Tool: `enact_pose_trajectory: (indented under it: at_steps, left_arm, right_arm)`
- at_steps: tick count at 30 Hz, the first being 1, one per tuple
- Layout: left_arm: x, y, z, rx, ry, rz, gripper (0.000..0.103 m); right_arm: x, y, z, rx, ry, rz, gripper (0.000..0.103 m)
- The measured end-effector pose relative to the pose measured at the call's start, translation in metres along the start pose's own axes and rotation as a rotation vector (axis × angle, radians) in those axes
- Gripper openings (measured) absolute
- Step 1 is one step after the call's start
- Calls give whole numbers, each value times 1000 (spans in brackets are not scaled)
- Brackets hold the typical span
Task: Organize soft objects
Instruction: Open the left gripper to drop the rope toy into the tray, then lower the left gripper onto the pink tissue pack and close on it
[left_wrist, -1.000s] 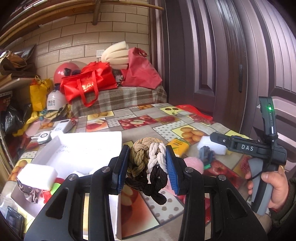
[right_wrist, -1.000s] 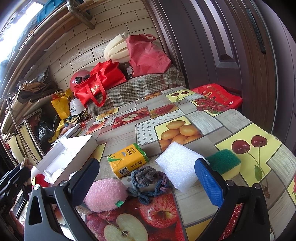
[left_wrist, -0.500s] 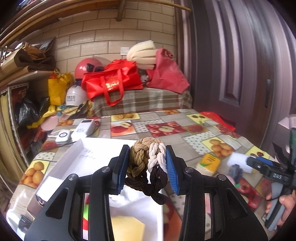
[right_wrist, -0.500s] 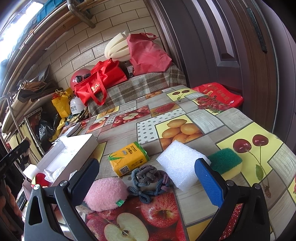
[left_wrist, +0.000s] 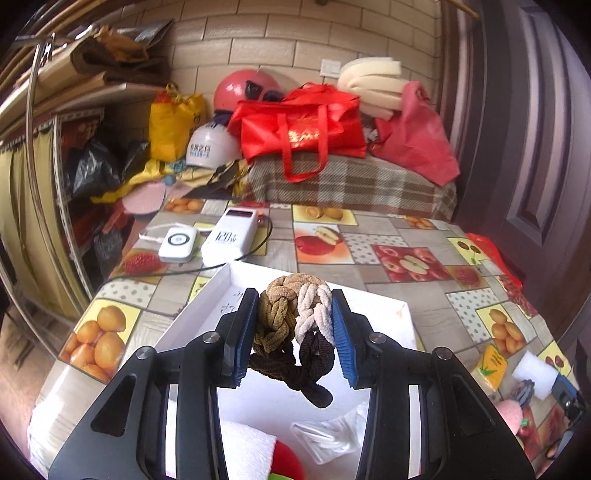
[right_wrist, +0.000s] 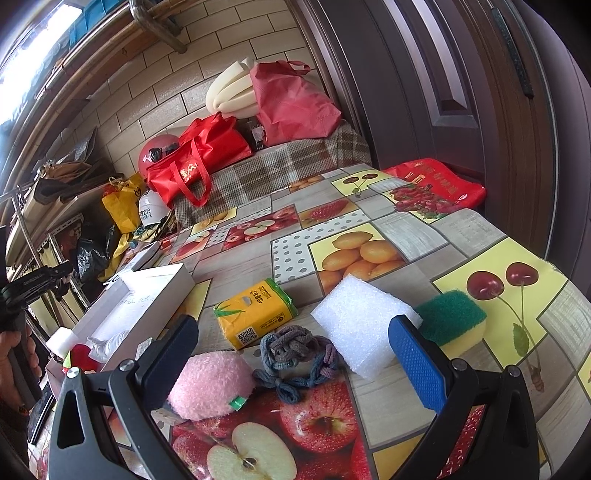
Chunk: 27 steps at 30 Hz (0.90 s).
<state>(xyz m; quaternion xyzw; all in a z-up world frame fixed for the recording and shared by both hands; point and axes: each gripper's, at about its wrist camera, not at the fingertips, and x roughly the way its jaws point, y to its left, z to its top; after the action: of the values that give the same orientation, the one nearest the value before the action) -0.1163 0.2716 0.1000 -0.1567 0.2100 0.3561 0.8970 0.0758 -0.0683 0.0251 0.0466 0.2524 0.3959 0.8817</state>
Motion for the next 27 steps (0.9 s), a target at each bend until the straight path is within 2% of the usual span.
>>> enact_pose_trajectory:
  at_steps: [8, 10, 11, 12, 14, 15, 18, 22, 24, 27]
  left_arm:
    - [19, 12, 1, -9, 97, 3, 39]
    - [21, 12, 0, -6, 108, -15, 47]
    - [20, 10, -1, 2, 106, -7, 57]
    - [20, 8, -1, 13, 97, 6, 78]
    - [14, 5, -2, 26, 56, 28, 100]
    - [11, 4, -2, 27, 36, 36, 103]
    - [4, 1, -3, 19, 11, 40, 103]
    - [-6, -7, -10, 10, -5, -7, 103]
    - [-12, -17, -17, 14, -6, -53, 103]
    - [-19, -44, -34, 46, 14, -160, 103]
  right_arm:
    - [3, -2, 0, 6, 4, 3, 103]
    - [2, 0, -1, 6, 5, 3, 103]
    - [2, -2, 0, 6, 4, 2, 103]
    - [2, -1, 0, 6, 3, 2, 103]
    - [3, -2, 0, 5, 3, 3, 103]
    - [3, -2, 0, 5, 3, 3, 103]
    - [3, -2, 0, 9, 4, 4, 103]
    - [2, 1, -3, 12, 5, 6, 103]
    - [2, 2, -4, 10, 5, 5, 103]
    - [3, -2, -1, 13, 4, 5, 103]
